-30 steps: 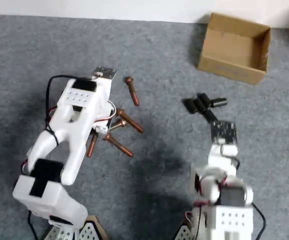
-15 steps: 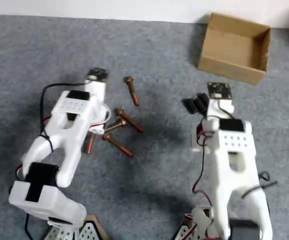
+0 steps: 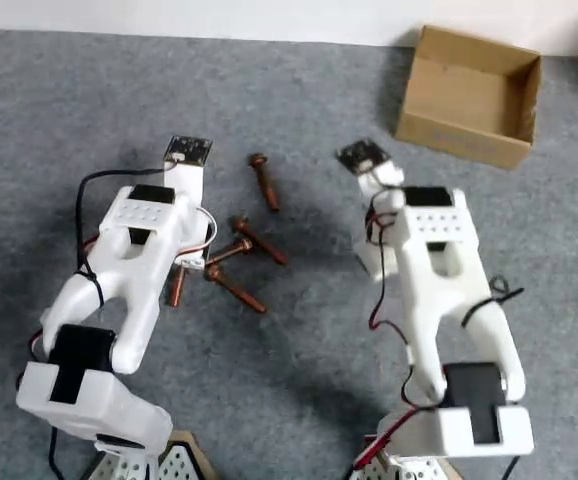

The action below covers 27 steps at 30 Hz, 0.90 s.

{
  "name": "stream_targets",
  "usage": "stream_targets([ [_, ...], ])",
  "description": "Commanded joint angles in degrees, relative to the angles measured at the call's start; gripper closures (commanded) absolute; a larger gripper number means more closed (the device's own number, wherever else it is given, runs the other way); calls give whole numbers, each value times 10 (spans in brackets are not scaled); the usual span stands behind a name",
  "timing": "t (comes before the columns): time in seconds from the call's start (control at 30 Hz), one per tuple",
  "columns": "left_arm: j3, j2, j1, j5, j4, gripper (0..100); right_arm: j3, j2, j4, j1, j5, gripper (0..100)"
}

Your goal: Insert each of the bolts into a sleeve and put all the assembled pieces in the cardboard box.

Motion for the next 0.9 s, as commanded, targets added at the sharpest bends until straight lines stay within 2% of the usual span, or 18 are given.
stream_targets([
  [0.0,5,-33,-3,-4,-26,994,-97,39,2,24,10,923],
  [0.1,21,-33,-3,-4,-50,994,-149,92,6,27,12,878],
  [0.27,22,-33,-3,-4,-55,994,-196,173,2,27,14,881],
  [0.4,22,-33,-3,-4,-55,994,-242,231,2,26,47,881],
  [0.67,22,-33,-3,-5,-55,994,-342,302,9,25,50,881],
  [0.87,23,-33,-3,-32,-55,994,-431,304,94,20,50,881],
])
